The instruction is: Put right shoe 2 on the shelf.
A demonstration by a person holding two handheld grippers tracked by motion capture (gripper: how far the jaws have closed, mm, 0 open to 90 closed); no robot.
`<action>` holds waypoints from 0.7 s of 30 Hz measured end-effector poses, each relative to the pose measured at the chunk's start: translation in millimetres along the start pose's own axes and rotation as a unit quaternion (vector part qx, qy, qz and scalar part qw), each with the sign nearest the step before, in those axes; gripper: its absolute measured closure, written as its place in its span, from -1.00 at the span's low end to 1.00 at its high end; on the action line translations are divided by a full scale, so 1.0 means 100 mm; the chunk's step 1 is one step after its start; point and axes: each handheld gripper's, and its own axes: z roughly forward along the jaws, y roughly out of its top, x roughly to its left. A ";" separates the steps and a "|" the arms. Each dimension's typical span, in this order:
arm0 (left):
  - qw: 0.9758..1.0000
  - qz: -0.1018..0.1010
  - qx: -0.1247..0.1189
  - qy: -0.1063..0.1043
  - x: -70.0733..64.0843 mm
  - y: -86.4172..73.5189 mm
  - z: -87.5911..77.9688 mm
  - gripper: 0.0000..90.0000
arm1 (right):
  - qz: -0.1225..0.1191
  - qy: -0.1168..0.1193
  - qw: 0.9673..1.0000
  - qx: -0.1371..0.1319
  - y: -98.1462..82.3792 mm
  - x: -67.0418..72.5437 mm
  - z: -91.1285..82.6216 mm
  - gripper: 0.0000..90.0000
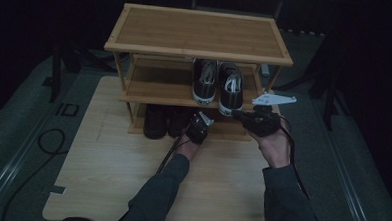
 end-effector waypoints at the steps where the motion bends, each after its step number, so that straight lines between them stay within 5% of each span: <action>1: 1.000 0.000 0.000 0.000 0.00 0.00 0.00 1.00 | 0.000 0.000 1.000 0.000 0.00 0.00 0.00 1.00; 21: 1.000 -0.003 0.004 -0.003 0.01 0.01 0.00 1.00 | -0.010 -0.012 1.000 0.006 -0.02 0.14 0.20 1.00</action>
